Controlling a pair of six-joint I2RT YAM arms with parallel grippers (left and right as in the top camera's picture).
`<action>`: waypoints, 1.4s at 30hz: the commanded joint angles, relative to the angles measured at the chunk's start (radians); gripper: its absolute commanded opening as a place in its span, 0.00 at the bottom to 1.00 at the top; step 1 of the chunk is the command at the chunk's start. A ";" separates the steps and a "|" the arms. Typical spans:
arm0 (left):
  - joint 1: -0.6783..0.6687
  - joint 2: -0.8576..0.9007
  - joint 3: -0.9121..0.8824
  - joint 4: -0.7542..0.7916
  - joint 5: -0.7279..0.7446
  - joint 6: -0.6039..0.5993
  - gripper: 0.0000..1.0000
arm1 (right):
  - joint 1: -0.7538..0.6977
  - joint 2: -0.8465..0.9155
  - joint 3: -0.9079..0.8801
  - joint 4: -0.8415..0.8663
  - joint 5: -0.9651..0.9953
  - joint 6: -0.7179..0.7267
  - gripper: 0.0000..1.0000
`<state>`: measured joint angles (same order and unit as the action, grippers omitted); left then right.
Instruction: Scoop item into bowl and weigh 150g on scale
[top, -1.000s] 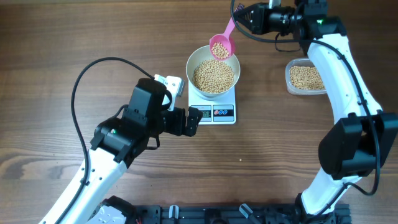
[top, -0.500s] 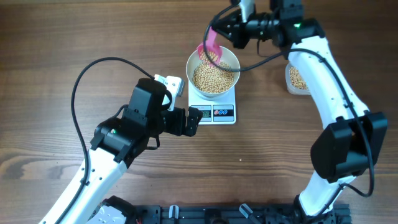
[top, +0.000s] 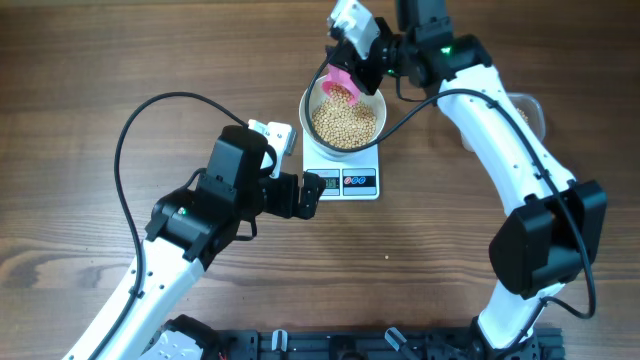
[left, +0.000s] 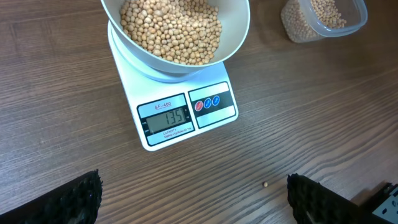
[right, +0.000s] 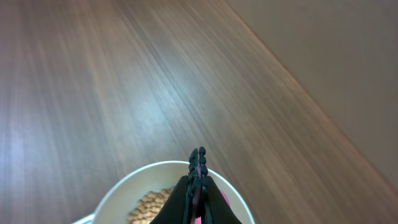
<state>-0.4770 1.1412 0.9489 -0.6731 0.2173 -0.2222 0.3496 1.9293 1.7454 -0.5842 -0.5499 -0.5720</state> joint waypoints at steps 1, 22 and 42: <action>-0.005 0.005 0.000 0.003 -0.002 0.005 1.00 | 0.047 -0.033 0.016 -0.001 0.154 -0.108 0.04; -0.005 0.005 0.000 0.003 -0.002 0.005 1.00 | 0.085 -0.069 0.016 -0.009 0.239 -0.128 0.04; -0.005 0.005 0.000 0.003 -0.002 0.005 1.00 | 0.085 -0.072 0.016 0.002 0.234 0.059 0.04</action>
<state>-0.4770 1.1416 0.9489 -0.6731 0.2173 -0.2222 0.4351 1.8957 1.7454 -0.5903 -0.3199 -0.6014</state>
